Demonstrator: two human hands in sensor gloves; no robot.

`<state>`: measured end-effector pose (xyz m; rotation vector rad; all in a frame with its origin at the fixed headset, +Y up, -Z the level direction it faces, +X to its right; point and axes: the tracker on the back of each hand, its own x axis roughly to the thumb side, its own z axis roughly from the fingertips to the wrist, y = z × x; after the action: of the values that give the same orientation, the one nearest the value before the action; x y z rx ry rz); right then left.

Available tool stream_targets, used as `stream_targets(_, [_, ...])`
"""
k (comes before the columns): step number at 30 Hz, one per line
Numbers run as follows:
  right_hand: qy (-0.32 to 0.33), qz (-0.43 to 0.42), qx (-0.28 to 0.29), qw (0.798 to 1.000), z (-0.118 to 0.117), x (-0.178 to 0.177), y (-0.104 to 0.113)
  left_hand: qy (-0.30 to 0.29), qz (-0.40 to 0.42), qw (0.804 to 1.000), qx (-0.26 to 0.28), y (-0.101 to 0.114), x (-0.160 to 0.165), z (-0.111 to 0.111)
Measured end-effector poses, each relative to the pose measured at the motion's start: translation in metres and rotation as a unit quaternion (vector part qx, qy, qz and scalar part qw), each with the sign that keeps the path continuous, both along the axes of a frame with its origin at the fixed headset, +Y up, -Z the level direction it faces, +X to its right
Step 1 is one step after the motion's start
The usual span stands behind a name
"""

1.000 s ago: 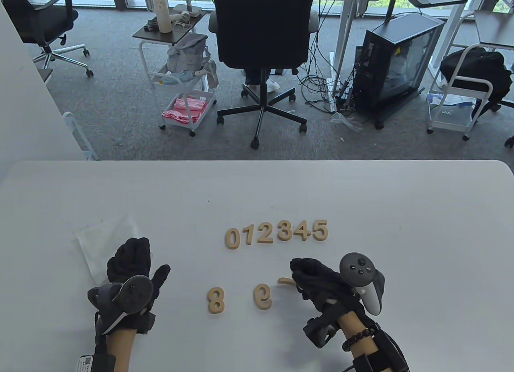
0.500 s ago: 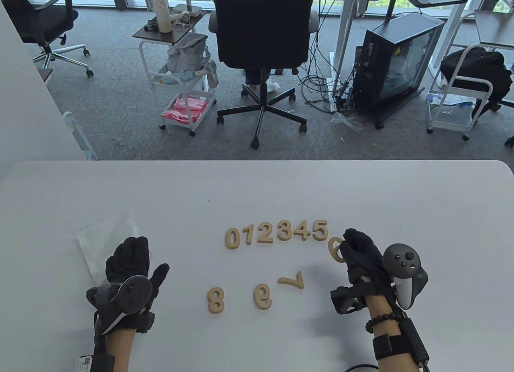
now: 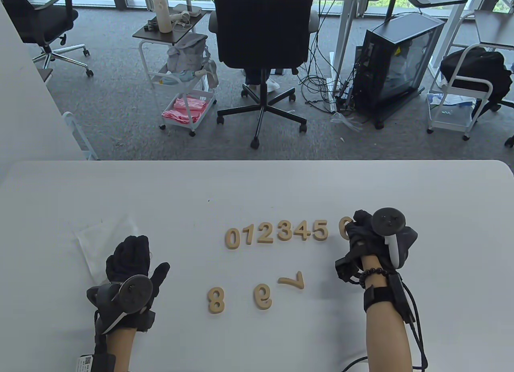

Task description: Empty bag and arrange number blocks in order

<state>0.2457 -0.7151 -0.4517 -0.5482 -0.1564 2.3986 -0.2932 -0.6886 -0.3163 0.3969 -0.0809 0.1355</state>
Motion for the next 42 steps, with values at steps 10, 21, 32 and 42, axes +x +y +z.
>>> stream_targets(10, [-0.027, 0.086, -0.058, 0.994, -0.031, -0.015, -0.021, 0.003, 0.005, 1.0, 0.002, 0.001, -0.001, 0.0])
stream_targets(21, [-0.025, 0.125, -0.085, 0.988, -0.051, -0.027, -0.039, 0.006, 0.009, 1.0, 0.0, 0.001, -0.003, -0.001])
stream_targets(32, [-0.016, 0.199, -0.103, 0.975, -0.061, -0.035, -0.046, 0.008, 0.006, 1.0, -0.003, 0.001, -0.003, -0.001])
stream_targets(42, [0.003, 0.253, -0.12, 0.96, -0.064, -0.043, -0.049, 0.012, 0.005, 1.0, -0.004, 0.001, -0.005, -0.001])
